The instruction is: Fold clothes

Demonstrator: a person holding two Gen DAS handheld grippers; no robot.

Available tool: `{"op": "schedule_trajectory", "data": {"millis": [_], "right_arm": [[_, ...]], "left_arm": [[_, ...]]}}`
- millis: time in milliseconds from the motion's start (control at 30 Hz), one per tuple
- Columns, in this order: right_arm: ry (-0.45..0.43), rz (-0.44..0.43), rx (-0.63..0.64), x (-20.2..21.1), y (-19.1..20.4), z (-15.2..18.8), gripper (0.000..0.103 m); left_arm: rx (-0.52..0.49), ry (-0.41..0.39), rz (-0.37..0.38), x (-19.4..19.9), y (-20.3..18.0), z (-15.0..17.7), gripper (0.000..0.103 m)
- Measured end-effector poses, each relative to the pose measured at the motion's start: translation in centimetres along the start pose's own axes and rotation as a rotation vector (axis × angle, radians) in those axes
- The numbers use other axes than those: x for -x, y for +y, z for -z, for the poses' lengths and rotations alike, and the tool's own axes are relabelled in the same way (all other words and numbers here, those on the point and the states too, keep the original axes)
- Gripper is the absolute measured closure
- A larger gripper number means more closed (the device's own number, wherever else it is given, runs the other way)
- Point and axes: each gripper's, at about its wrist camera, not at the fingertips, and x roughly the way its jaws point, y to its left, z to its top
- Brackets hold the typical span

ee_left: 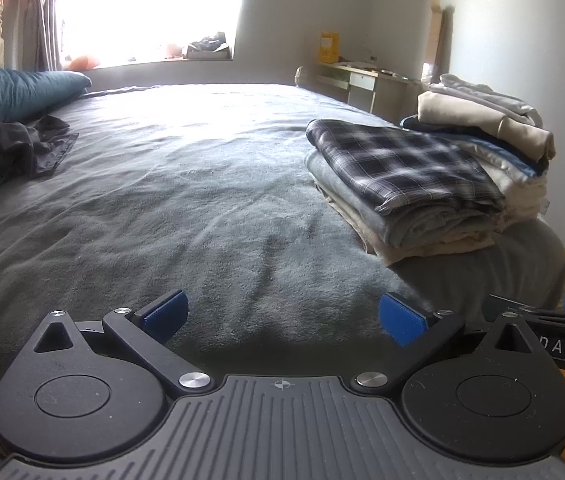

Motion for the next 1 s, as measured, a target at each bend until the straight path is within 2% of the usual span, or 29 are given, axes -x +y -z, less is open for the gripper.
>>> {"op": "schedule_trajectory", "data": {"millis": [1000], "right_arm": [[-0.017,-0.010,0.046,0.6,1.4,-0.1,0.000]], "left_arm": [[-0.006,-0.030,-0.030,1.3,0.1,0.2,0.000]]}}
